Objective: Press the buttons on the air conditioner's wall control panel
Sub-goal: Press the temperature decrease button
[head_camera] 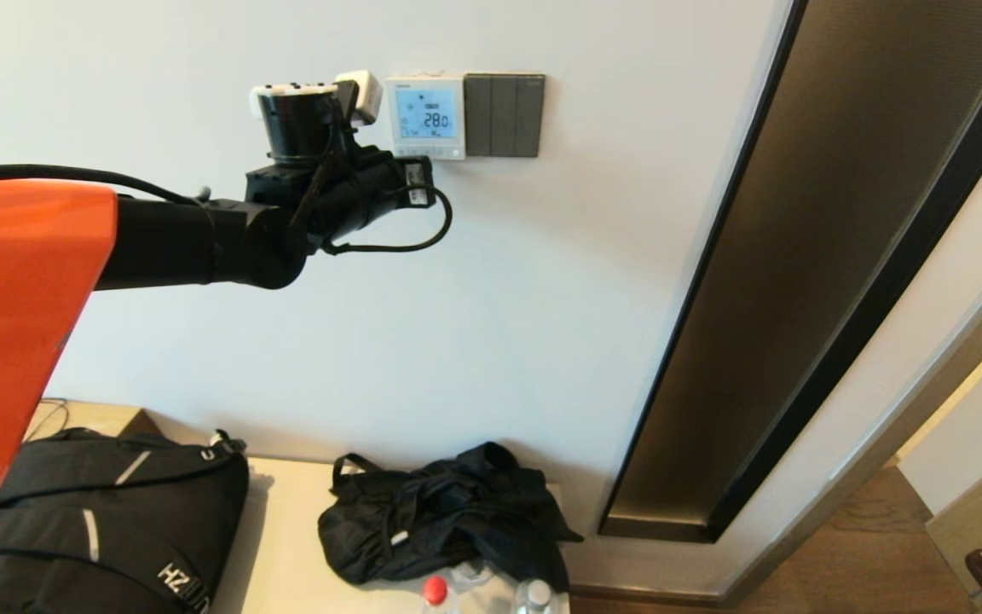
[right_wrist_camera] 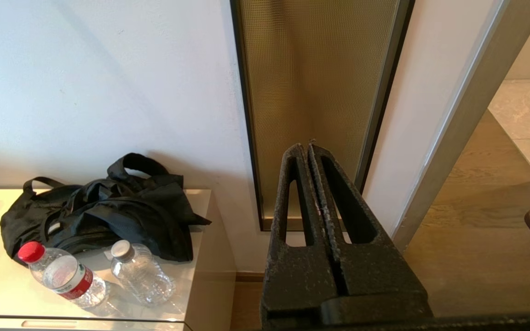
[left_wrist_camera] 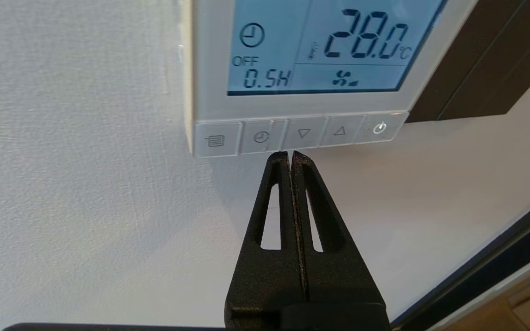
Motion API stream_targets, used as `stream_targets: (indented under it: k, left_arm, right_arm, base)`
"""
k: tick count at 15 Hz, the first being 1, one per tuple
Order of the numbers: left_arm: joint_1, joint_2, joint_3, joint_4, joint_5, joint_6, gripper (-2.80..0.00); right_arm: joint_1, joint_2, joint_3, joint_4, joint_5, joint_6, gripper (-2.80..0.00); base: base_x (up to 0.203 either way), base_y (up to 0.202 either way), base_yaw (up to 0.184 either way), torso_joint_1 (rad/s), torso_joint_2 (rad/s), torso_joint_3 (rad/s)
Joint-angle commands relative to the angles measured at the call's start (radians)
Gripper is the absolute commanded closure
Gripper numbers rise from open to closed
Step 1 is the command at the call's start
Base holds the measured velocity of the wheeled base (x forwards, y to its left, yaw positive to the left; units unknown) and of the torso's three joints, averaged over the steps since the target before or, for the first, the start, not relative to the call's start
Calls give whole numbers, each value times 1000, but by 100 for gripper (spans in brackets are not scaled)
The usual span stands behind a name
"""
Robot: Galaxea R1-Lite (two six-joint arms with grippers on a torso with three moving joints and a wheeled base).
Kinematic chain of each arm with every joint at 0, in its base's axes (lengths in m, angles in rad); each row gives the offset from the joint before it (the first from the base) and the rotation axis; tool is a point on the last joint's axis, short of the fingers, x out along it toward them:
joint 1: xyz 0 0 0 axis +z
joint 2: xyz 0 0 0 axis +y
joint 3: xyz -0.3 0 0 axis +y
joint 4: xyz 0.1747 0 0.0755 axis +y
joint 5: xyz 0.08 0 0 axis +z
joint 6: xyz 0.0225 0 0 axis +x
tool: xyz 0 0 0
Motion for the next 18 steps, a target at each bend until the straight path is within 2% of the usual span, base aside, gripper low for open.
stream_targets:
  k: [1, 11, 18]
  left_arm:
    - [13, 6, -2, -3, -3, -1, 0]
    - [-3, -55, 99, -49, 4, -1, 0]
    - [-4, -37, 53, -23, 4, -1, 0]
  right_arm:
    - [0, 2, 0, 0, 0, 0, 0]
    - [0, 2, 0, 0, 0, 0, 0]
    - [0, 2, 0, 0, 0, 0, 0]
  base:
    - [0, 0, 0, 0, 0, 0]
    - [0, 0, 0, 0, 0, 0]
    - [0, 0, 0, 0, 0, 0]
